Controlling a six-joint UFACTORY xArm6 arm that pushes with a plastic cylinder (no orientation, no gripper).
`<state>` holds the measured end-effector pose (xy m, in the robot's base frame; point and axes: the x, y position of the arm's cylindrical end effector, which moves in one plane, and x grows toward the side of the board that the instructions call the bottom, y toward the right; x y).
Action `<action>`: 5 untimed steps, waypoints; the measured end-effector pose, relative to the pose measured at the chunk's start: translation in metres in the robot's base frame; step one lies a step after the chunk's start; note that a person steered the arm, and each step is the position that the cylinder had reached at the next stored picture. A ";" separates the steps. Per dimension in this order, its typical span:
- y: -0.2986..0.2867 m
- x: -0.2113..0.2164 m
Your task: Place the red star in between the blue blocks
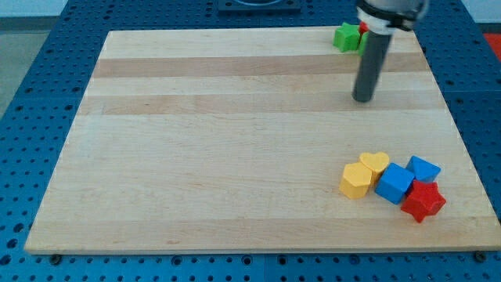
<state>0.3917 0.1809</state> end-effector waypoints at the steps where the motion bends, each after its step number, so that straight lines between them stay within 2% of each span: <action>1: 0.046 0.035; 3: 0.112 0.122; 5: 0.106 0.206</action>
<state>0.5977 0.2869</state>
